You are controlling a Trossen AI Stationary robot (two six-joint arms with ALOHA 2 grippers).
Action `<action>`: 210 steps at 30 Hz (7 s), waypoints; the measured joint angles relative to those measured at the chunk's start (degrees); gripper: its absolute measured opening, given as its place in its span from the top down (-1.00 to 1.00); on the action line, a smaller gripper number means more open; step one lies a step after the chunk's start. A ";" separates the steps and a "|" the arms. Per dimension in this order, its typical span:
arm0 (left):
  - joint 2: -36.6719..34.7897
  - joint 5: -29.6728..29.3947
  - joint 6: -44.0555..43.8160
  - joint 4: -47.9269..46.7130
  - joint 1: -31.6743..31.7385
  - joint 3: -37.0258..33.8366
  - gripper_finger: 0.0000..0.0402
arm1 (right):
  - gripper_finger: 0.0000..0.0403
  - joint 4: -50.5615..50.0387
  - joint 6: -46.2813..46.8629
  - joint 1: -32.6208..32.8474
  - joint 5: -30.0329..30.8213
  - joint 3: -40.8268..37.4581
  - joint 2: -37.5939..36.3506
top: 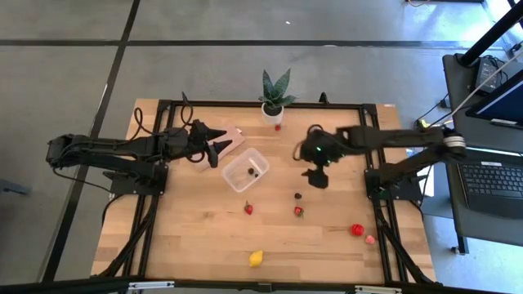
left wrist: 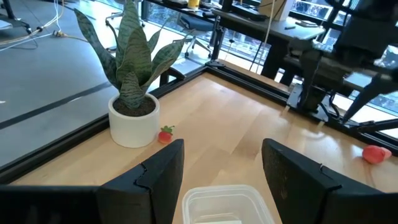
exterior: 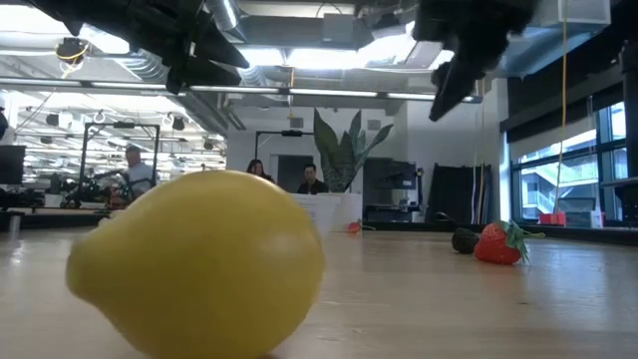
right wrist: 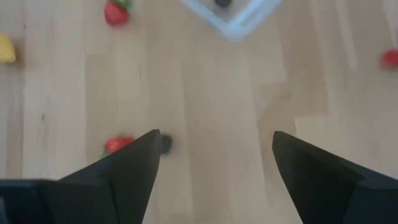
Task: Pick and placing Produce into tupperware
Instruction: Put the black mulberry into the transparent bin, then put the right red strawberry into the transparent bin
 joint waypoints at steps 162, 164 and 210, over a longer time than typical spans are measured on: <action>-6.38 -0.43 1.51 -6.76 -3.27 0.02 -0.03 | -0.20 -5.36 -10.91 -1.10 2.73 27.43 23.82; -6.38 -0.44 1.49 -7.04 -3.27 0.02 -0.03 | -0.20 -8.15 -9.57 -0.16 2.46 26.00 20.34; -6.36 1.53 0.04 -19.02 -3.31 0.02 -0.03 | -0.27 17.94 47.92 26.11 13.80 -6.94 16.65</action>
